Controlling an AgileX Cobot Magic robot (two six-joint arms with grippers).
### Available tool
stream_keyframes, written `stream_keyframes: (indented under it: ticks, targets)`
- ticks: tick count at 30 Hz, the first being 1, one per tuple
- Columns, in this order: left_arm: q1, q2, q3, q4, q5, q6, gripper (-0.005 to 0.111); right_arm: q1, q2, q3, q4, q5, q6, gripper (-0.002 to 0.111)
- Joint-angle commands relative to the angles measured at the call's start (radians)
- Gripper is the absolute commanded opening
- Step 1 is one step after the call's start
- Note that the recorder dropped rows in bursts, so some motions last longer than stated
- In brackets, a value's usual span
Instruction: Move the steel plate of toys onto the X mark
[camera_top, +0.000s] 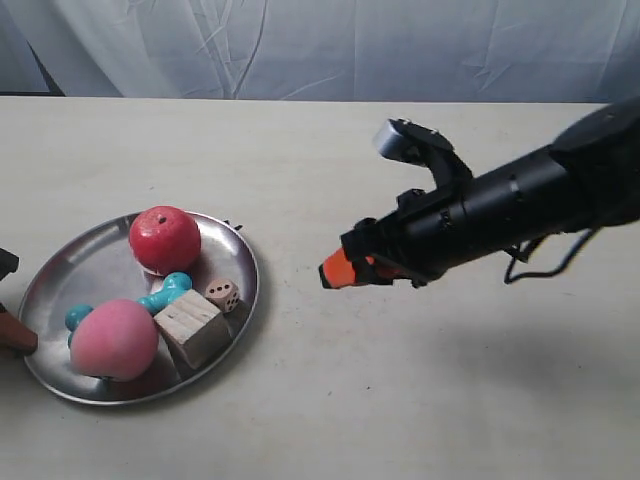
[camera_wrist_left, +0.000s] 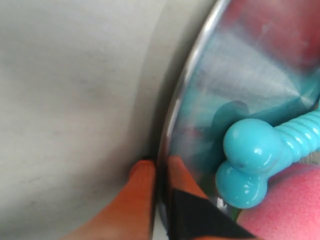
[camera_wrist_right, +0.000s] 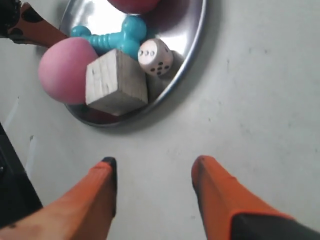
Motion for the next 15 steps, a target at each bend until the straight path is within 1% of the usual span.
stream_keyframes:
  ticks: [1, 3, 7, 9, 11, 15]
  targets:
    - [-0.004, 0.011, 0.017, 0.064, -0.011, 0.008, 0.000, 0.038, 0.164, -0.186, -0.009, 0.017, 0.006, 0.049]
    - [-0.004, 0.011, 0.017, 0.066, -0.009, 0.008, 0.000, 0.052, 0.238, -0.265, -0.040, 0.032, 0.053, 0.049]
    - [-0.004, 0.011, 0.021, 0.066, -0.012, 0.006, 0.000, 0.078, 0.382, -0.422, -0.189, 0.073, 0.219, 0.049]
    - [-0.004, 0.011, 0.031, 0.066, -0.025, 0.006, 0.000, 0.095, 0.438, -0.481, -0.250, 0.085, 0.269, 0.049]
    - [-0.004, 0.011, 0.039, 0.066, -0.035, 0.006, 0.000, 0.117, 0.479, -0.521, -0.290, 0.086, 0.310, 0.049]
    - [-0.004, 0.011, 0.048, 0.071, -0.042, 0.006, 0.000, 0.149, 0.511, -0.551, -0.290, 0.049, 0.310, 0.049]
